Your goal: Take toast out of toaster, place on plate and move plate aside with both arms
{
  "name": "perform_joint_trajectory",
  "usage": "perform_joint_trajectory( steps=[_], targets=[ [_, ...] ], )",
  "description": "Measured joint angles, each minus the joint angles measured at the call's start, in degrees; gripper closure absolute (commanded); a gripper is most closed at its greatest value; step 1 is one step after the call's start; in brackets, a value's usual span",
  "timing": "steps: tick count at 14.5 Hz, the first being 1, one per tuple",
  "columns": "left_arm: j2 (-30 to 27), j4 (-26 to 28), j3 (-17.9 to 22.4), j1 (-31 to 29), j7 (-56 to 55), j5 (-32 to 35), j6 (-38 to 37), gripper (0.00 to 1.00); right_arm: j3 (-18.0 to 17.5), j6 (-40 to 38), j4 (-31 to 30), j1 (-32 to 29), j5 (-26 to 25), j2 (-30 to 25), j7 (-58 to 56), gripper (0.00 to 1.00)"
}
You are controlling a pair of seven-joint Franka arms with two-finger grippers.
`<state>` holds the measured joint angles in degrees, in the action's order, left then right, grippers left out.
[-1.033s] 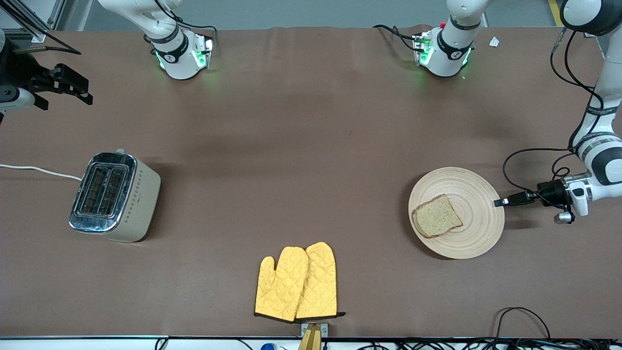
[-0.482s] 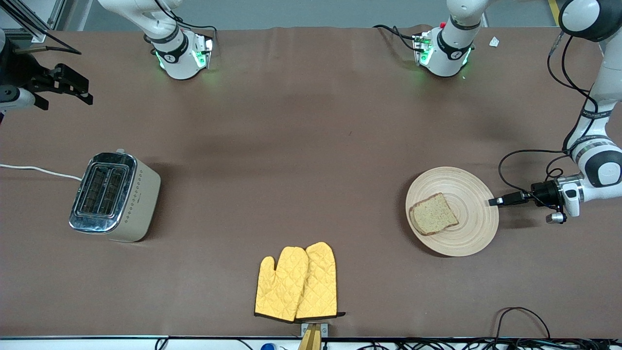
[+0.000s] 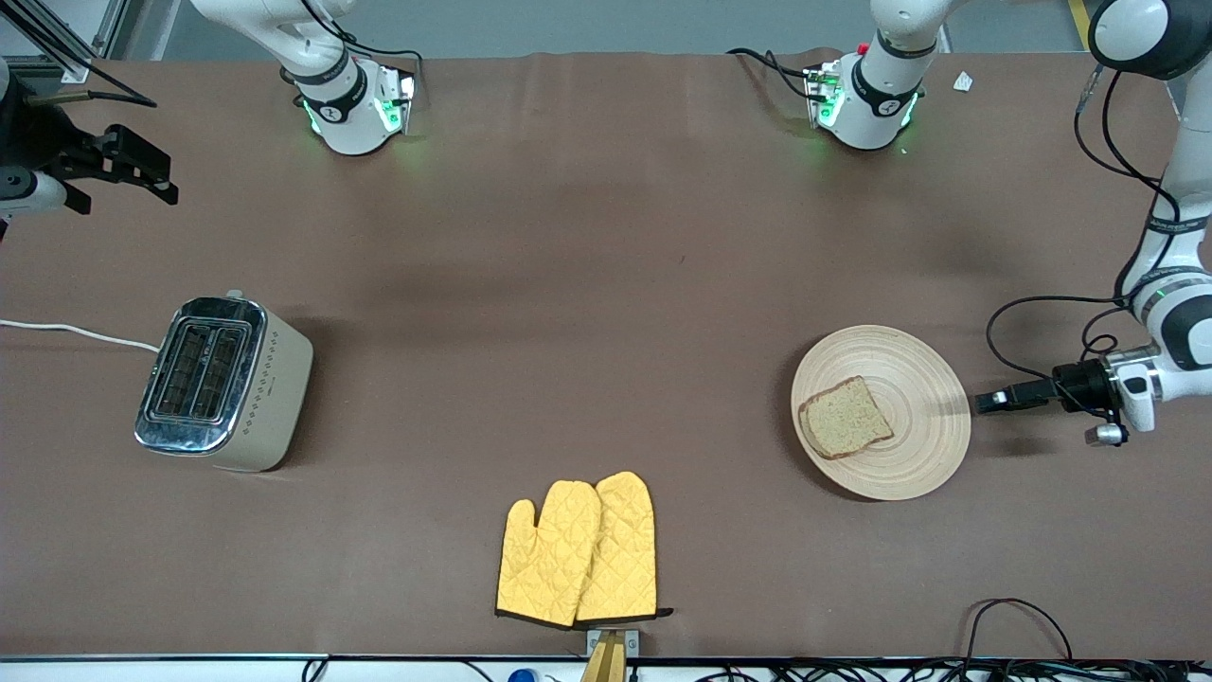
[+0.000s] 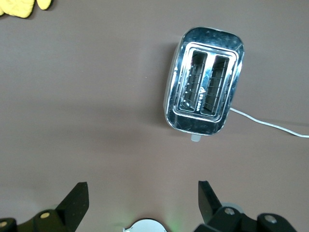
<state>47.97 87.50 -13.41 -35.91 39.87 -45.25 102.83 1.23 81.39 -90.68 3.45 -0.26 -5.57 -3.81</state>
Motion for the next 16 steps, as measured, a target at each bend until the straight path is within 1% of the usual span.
perform_joint_trajectory(
  steps=[2, 4, 7, 10, 13, 16],
  targets=[
    [-0.17, -4.40, -0.67, 0.72, -5.08, 2.73, -1.33, 0.00, 0.47, -0.31, -0.01, -0.67, -0.37, 0.00, 0.00, 0.00],
    [-0.76, -8.42, -0.82, 2.88, -10.57, 5.34, -2.12, 0.00, 0.81, -0.41, -0.02, -1.51, -0.40, 0.01, -0.02, 0.00],
    [-3.39, -12.00, -1.09, 6.47, -19.56, 9.57, -2.20, 0.00, 0.88, -0.44, -0.03, -1.67, -0.42, 0.01, -0.02, 0.00],
    [-8.80, -12.91, -1.28, 9.45, -28.72, 14.35, -2.57, 0.00, 0.90, -0.45, -0.05, -1.77, -0.52, 0.03, -0.02, 0.00],
    [-15.12, -13.07, -1.79, 13.67, -37.70, 23.17, -4.10, 0.00, 0.92, -0.47, -0.07, -2.27, -0.58, 0.06, -0.02, 0.00],
    [-20.74, -13.09, -2.05, 19.72, -47.33, 32.63, -5.86, 0.00, 0.92, -0.46, -0.07, -2.61, -0.68, 0.09, -0.01, 0.00]
  ],
)
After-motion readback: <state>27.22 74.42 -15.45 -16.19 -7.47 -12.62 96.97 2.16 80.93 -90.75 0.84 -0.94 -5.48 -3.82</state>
